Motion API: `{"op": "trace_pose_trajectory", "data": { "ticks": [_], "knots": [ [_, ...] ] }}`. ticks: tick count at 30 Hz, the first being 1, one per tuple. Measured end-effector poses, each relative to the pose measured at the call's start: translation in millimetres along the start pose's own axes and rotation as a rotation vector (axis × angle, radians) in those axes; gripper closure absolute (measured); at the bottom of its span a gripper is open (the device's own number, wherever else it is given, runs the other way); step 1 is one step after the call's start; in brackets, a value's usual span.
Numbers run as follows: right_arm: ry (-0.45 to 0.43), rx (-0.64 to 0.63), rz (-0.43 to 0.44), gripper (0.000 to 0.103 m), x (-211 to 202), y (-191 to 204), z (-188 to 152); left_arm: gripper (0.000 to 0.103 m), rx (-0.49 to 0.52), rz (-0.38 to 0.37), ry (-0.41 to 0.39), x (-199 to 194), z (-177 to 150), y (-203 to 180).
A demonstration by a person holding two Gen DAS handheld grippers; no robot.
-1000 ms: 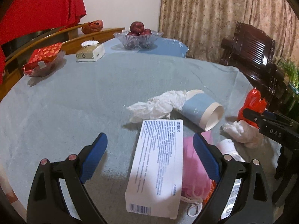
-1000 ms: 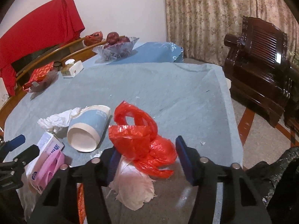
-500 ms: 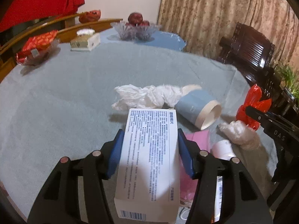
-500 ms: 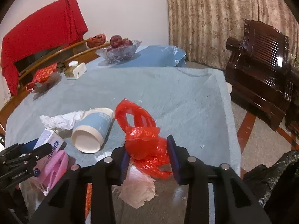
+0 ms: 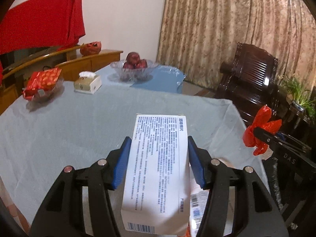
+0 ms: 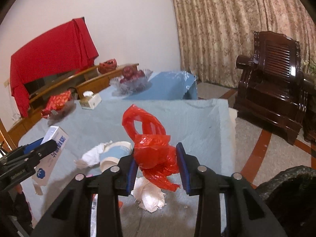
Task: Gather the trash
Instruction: 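Carry the red bag and white box over the bin and lower them in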
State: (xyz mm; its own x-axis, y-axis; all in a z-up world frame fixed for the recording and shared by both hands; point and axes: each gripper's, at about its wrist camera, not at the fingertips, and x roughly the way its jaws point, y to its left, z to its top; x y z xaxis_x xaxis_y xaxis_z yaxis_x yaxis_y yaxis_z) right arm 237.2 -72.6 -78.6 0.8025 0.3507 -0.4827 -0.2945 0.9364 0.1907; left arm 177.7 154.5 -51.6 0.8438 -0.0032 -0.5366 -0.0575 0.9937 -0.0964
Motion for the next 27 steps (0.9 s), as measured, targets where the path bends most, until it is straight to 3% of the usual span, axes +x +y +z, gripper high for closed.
{"op": "trace_pose_trajectory", "data": {
  "ticks": [16,27],
  "knots": [
    [-0.098,-0.004,-0.039,0.066,-93.3,-15.5,6.4,0.049,0.065,-0.138,-0.039,-38.0,2.8,-74.4],
    [-0.112,0.033,-0.134,0.066,-143.1,-51.0,-13.0,0.049,0.125,-0.249,-0.037,-52.1,-10.6,-130.7]
  ]
}}
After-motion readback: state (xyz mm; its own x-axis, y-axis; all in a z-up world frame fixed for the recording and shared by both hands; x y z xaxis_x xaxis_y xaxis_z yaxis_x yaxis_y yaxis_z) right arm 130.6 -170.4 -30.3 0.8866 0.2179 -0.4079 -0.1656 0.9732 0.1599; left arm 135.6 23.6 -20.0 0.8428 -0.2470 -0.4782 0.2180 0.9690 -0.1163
